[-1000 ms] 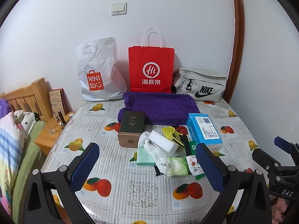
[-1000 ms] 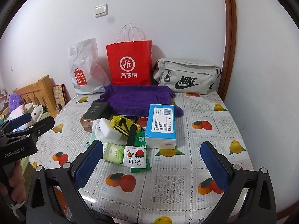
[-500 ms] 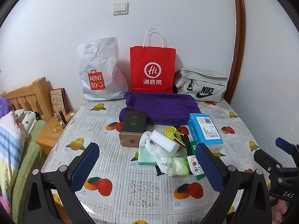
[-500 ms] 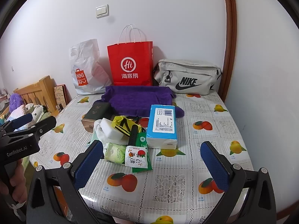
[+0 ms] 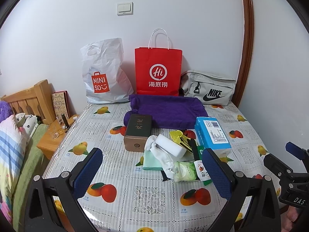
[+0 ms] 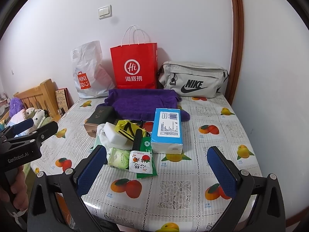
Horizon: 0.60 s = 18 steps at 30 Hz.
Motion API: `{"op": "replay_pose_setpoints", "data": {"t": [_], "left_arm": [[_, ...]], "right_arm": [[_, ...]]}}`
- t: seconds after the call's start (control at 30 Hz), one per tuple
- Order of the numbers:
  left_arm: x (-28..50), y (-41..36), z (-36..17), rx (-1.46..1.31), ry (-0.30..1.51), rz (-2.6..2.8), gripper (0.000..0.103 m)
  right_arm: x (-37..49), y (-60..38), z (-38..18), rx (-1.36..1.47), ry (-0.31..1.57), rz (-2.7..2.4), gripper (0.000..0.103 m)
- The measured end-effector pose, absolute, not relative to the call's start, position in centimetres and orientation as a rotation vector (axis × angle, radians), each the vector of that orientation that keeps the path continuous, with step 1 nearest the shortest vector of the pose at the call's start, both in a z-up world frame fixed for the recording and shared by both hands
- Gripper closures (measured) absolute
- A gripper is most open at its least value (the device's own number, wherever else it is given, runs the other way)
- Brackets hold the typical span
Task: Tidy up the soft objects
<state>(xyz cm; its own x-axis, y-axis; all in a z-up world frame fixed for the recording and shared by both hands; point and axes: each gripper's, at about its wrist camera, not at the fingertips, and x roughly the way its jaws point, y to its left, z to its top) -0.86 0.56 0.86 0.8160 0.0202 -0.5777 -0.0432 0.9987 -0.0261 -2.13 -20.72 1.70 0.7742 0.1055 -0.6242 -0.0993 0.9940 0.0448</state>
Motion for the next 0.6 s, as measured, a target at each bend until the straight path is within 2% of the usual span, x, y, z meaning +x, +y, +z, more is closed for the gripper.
{"op": "replay_pose_setpoints", "data": {"t": [0.6], "left_arm": [[-1.20,0.99,1.01,-0.040,0.615,0.035,0.000]], "right_arm": [[-2.41,-20.31,1.61,0.005,0.673,0.113,0.001]]}}
